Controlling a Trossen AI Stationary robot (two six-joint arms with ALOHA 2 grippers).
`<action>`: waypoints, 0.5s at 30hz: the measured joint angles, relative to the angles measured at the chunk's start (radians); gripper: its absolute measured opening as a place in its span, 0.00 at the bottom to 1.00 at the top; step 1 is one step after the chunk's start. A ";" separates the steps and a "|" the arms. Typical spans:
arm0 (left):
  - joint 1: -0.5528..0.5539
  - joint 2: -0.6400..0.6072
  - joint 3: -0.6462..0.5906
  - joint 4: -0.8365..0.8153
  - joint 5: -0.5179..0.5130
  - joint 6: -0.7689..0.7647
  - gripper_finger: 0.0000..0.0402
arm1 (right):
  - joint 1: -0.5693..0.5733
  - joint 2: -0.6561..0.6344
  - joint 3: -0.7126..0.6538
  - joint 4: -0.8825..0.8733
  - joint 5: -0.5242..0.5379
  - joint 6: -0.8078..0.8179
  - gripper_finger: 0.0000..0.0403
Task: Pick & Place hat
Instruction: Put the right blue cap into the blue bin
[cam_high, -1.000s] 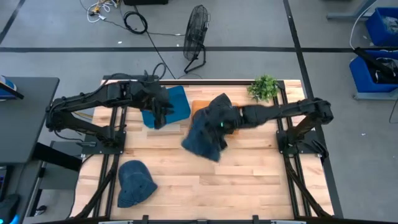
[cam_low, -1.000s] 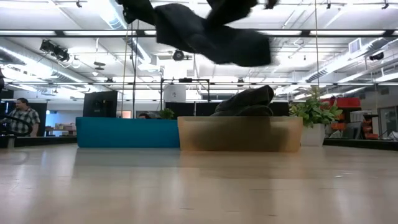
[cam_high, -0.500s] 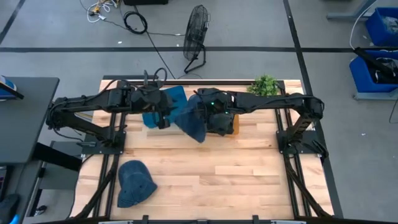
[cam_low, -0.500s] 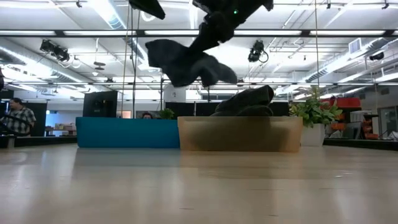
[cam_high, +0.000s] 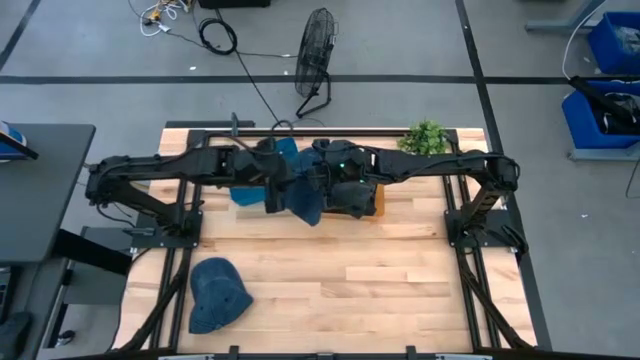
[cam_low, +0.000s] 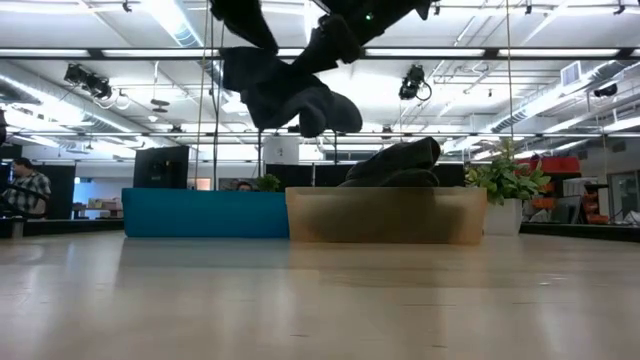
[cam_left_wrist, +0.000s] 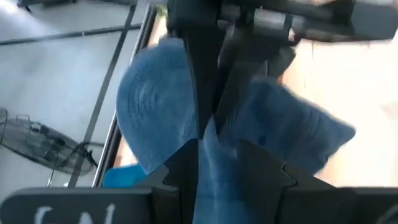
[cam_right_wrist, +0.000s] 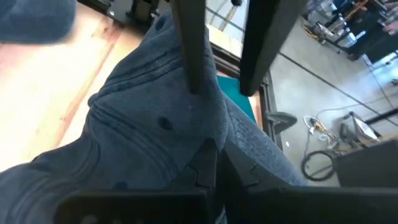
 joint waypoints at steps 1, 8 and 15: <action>0.000 0.005 0.000 0.002 0.000 0.000 0.29 | 0.000 0.000 0.000 -0.003 0.006 -0.002 0.02; 0.006 0.022 0.001 0.003 -0.008 -0.001 0.29 | -0.004 0.000 0.000 0.003 0.027 -0.011 0.02; 0.041 0.032 0.001 -0.040 -0.022 -0.001 0.29 | 0.000 0.000 0.000 0.017 0.025 -0.032 0.02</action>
